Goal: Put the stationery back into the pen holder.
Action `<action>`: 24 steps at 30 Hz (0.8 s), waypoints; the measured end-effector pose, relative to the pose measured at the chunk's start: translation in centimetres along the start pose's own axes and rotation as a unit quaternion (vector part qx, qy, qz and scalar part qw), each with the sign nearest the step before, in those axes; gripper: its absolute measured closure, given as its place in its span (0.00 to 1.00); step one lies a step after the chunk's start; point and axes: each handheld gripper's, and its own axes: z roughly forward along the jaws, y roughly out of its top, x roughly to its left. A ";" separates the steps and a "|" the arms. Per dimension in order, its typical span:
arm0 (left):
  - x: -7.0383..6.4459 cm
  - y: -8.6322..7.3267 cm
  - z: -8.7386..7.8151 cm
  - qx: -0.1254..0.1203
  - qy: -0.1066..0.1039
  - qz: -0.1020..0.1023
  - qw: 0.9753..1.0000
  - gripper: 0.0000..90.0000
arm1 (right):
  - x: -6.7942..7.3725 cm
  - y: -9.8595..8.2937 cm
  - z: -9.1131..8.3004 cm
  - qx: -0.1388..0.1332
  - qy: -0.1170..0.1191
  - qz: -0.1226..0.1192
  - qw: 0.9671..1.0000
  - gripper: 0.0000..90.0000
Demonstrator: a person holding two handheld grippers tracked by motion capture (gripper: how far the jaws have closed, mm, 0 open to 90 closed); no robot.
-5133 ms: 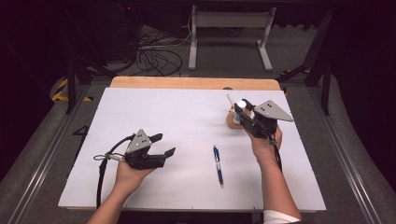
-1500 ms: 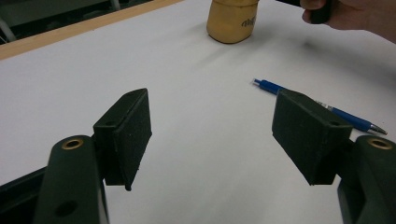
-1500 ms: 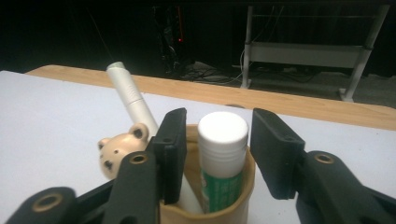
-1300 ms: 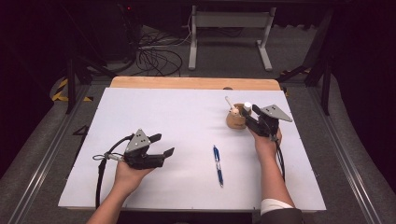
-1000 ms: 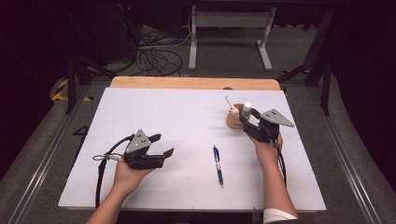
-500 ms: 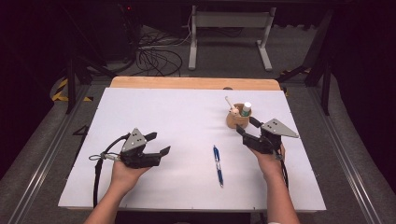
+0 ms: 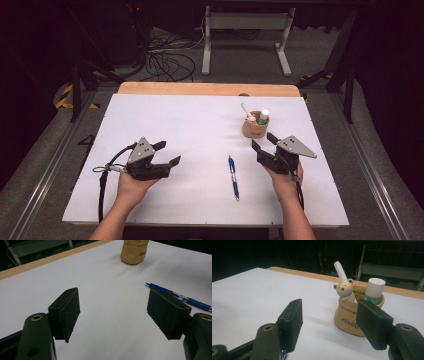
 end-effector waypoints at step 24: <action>0.1 0.0 -0.2 -0.005 0.003 -0.002 1.000 0.30 | 4.7 -1.9 -0.2 0.055 0.065 -0.018 0.996 0.49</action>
